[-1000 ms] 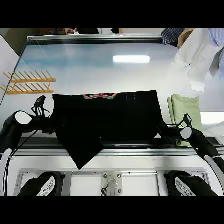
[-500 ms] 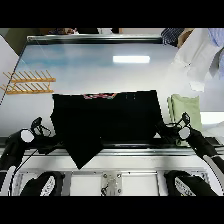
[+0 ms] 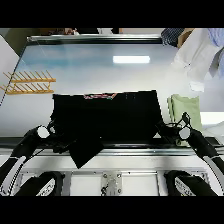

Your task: Fold the clothes and pants, and hang the long-sleeved shirts on hangers.

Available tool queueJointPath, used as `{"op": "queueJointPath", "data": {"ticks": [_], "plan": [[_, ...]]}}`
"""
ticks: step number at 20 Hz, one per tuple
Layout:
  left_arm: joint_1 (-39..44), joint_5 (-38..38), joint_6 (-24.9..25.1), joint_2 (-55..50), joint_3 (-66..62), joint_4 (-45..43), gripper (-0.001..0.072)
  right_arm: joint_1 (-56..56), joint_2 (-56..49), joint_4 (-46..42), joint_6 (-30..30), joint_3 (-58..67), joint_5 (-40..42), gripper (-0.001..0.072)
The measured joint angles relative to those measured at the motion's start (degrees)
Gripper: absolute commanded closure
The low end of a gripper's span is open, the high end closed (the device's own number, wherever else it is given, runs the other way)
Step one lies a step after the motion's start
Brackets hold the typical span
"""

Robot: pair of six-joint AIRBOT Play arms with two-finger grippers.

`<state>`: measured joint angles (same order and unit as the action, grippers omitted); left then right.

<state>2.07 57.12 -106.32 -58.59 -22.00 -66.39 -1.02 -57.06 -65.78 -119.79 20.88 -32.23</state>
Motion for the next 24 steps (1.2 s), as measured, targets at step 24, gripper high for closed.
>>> {"op": "queueJointPath", "data": {"ticks": [24], "plan": [[-8.6,19.2,16.3,2.7,-26.7,0.2,0.0693,-1.7,-6.7,-14.5,16.2,32.3,-34.9,0.0699]]}}
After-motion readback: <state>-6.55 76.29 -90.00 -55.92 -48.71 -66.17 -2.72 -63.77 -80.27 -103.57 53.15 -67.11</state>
